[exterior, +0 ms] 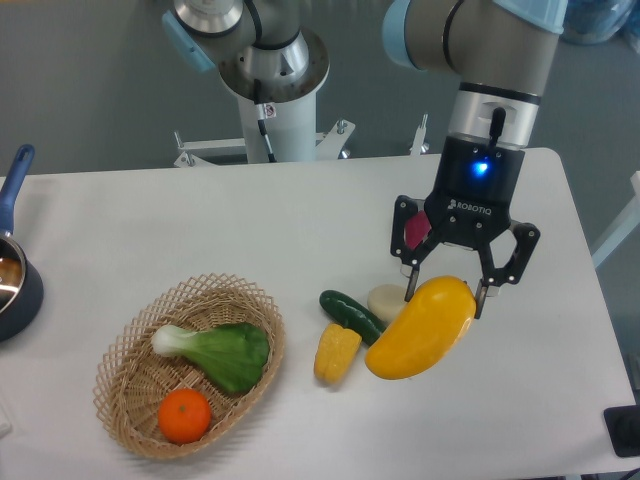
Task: Place the mango on the table
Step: 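Lift the held yellow mango with the gripper and carry it sideways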
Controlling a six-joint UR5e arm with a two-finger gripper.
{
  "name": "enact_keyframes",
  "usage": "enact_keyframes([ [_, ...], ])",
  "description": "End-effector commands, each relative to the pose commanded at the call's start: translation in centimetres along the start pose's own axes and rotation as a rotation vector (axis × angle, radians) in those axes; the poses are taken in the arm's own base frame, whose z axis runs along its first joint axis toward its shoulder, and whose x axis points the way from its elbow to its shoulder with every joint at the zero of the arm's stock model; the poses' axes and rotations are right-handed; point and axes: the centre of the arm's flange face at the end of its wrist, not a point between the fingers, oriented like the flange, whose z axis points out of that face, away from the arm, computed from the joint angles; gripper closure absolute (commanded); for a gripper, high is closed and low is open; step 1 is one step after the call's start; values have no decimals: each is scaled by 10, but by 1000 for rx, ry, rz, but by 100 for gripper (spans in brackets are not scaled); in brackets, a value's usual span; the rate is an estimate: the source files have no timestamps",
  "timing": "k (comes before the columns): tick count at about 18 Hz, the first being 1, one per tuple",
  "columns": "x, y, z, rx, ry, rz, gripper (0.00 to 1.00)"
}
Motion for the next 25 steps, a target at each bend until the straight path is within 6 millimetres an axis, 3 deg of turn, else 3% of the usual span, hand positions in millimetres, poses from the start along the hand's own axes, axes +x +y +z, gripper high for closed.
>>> enact_keyframes([
  [11, -4, 4, -5, -3, -11, 61, 51],
  [16, -7, 12, 8, -23, -1, 151, 51],
  [25, -30, 74, 62, -190, 14, 300, 51],
])
